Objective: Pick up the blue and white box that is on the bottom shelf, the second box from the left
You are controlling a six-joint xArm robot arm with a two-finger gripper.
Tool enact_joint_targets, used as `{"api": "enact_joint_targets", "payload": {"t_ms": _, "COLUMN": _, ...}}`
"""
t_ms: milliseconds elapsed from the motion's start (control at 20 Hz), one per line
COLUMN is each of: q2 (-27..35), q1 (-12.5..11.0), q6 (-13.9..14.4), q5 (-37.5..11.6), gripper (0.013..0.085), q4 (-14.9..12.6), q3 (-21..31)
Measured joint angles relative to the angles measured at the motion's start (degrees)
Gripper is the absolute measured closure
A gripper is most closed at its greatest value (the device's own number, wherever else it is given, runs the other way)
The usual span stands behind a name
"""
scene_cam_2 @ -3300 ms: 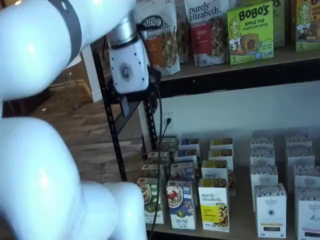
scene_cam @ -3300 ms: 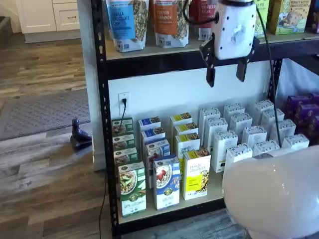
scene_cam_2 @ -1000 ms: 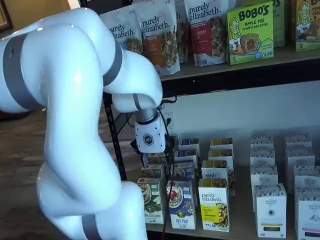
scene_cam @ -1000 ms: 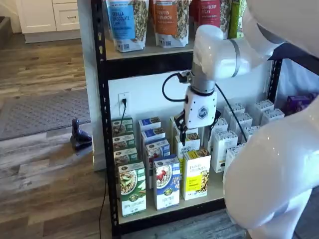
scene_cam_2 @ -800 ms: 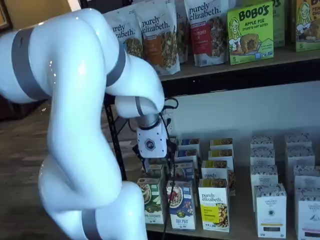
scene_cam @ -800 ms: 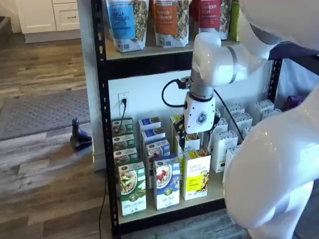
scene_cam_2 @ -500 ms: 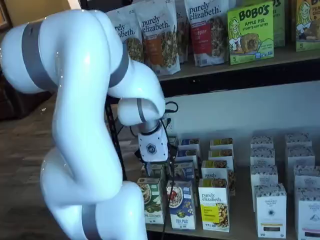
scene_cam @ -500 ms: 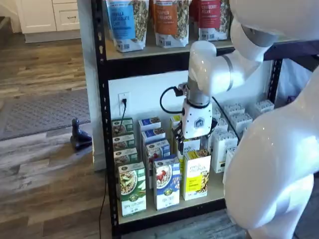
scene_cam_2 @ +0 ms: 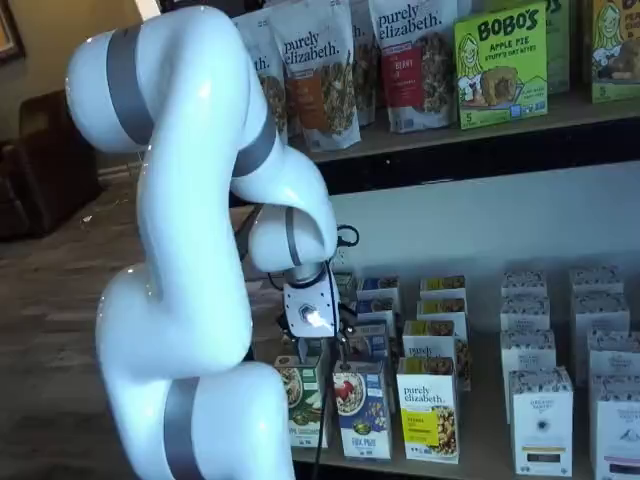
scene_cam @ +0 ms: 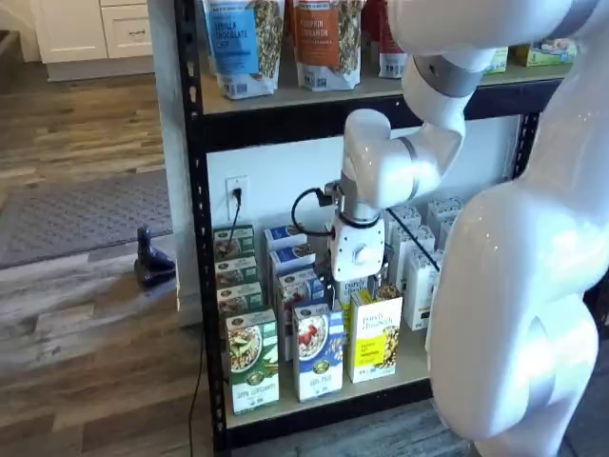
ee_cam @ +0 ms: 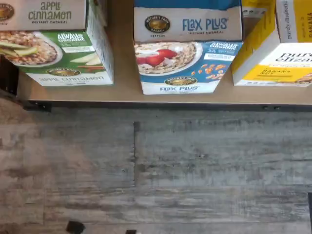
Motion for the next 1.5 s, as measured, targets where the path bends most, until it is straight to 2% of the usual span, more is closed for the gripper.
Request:
{"api": "enact_joint_targets", "payload": {"t_ms": 200, "q2": 6.04, "q1": 0.23, "q6": 0.38, "q5": -1.41, "gripper": 0.0130, "q4": -0.18, "q3": -4.04}}
{"api": "enact_joint_targets", "payload": {"t_ms": 450, "q2": 10.18, "q1": -0.40, "q6": -1.66, "q5": -1.74, "gripper": 0.0130, "q4": 1.38, "q3": -7.45}}
{"api": "enact_joint_targets", "payload": {"t_ms": 650, "q2": 12.51, "q1": -1.02, "q6": -1.32, "q5": -2.40, "gripper": 0.0130, "q4": 0.33, "q3": -9.31}}
{"api": "enact_joint_targets", "payload": {"t_ms": 950, "q2": 17.79, "q1": -1.77, "q6": -3.49, "q5": -3.17, "gripper": 0.0130, "q4": 1.86, "q3": -13.32}}
{"api": "enact_joint_targets", "payload": {"t_ms": 1150, "q2": 22.72, "q1": -2.18, "q6": -6.27, "q5": -3.81, "gripper": 0.0130, "q4": 4.38, "q3": -17.07}}
{"api": "enact_joint_targets", "payload": {"t_ms": 1500, "q2": 27.17, "q1": -2.34, "q6": -6.58, "q5": -5.24, "gripper": 0.0130, "q4": 4.48, "q3": -20.31}}
